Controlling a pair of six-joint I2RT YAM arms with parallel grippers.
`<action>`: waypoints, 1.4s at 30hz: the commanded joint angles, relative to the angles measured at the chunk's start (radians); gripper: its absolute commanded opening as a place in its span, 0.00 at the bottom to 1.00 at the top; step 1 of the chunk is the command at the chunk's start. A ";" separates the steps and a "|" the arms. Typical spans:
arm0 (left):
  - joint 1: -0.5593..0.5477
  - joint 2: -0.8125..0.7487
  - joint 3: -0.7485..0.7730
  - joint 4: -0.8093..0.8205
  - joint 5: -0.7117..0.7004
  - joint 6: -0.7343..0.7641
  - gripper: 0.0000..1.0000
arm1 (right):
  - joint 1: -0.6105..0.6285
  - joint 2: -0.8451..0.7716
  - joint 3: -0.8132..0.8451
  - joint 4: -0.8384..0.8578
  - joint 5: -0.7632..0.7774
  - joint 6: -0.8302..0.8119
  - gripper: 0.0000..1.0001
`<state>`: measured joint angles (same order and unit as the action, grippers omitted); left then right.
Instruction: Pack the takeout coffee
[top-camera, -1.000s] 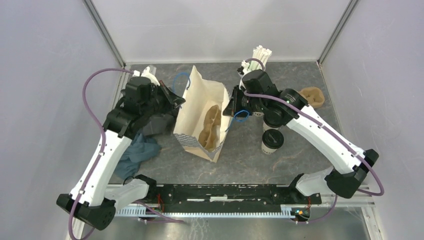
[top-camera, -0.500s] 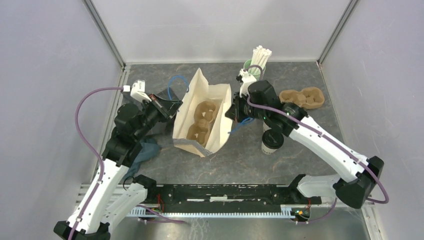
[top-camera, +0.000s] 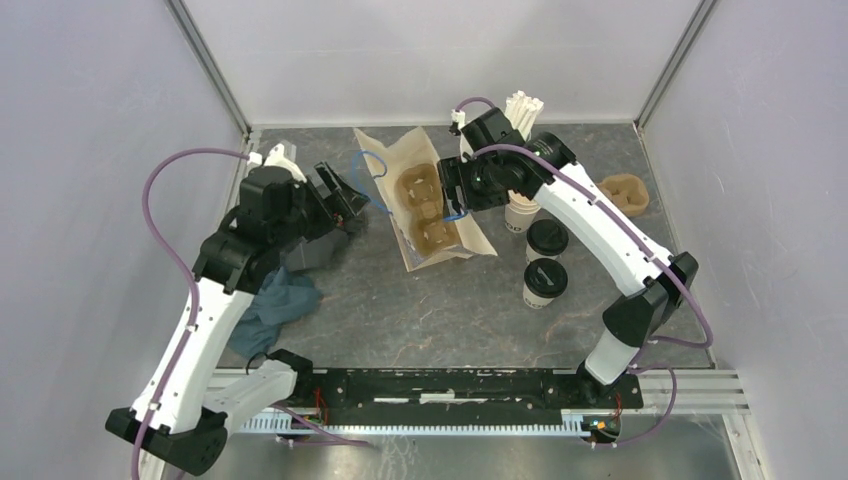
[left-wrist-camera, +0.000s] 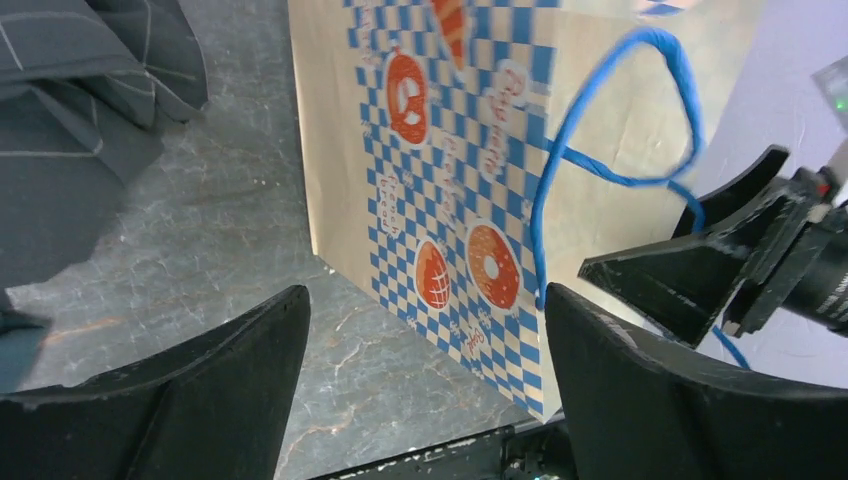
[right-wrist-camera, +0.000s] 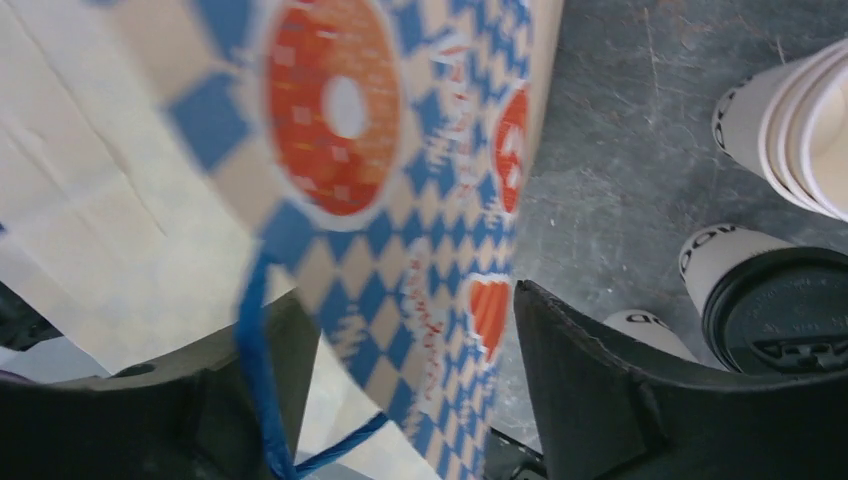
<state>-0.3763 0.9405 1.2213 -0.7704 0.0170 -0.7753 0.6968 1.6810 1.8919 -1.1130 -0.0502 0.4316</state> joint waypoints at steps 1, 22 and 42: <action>0.005 0.031 0.121 -0.051 -0.028 0.107 0.94 | -0.005 -0.037 0.050 -0.081 0.044 -0.072 0.81; 0.006 0.259 0.215 0.075 0.149 0.048 0.57 | -0.013 -0.064 0.154 0.105 0.064 -0.238 0.96; -0.001 0.470 0.173 0.469 0.646 0.022 0.90 | -0.197 -0.336 -0.112 0.015 0.067 0.025 0.98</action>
<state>-0.3748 1.3888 1.4025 -0.4179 0.5625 -0.7277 0.5392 1.3968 1.8732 -1.0729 0.0307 0.3706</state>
